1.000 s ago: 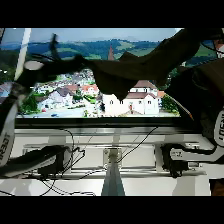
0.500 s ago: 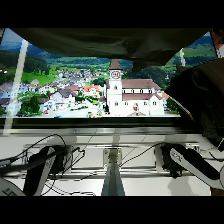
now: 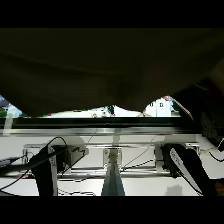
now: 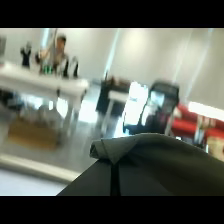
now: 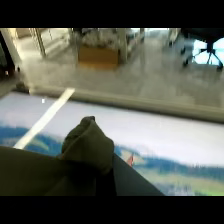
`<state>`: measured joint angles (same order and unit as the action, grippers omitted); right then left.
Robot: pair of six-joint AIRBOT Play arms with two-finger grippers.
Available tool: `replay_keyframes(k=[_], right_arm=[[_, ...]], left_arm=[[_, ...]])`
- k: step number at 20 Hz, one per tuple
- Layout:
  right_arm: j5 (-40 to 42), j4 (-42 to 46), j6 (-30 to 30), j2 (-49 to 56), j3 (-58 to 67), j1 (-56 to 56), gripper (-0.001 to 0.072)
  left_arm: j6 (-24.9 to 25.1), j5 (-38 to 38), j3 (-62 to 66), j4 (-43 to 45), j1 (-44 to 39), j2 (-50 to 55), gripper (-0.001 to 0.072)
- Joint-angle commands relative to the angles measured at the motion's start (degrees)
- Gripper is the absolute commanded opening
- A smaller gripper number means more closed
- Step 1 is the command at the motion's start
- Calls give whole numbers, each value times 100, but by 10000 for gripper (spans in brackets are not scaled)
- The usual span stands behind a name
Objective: Fold the clothes and pants, and hang the long-sleeved shirts on hangers.
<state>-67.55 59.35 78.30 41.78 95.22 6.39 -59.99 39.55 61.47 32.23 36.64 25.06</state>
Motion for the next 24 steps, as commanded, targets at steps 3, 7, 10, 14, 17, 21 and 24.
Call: replay_keyframes(k=[3, 7, 10, 14, 17, 21, 24], right_arm=[[-293, 22, 179, 831, -1484, 0, 20], [-286, -157, 170, 2280, -2070, -48, 21], [444, -157, 151, 3195, -2070, -284, 21], [2627, -59, 153, 3891, -2070, -570, 22], [3862, -42, 155, 4129, -2072, -584, 21], [4153, 63, 155, 4341, -2076, -562, 594], [3265, 688, 160, 4310, -2002, -273, 587]], left_arm=[[111, 2052, -2, 1379, -697, 1810, 10], [-205, 1821, 4, 3663, -2616, 3445, 9], [-984, 713, 4, 4699, -3589, 4343, 11], [-2164, -1010, 4, 4857, -3567, 5016, 12], [-2170, -2245, 4, 4839, -3560, 5217, 12], [-2256, -3016, 2, 4197, -3783, 5440, 59], [-2256, -2682, 2, 4164, -3856, 5412, 705]])
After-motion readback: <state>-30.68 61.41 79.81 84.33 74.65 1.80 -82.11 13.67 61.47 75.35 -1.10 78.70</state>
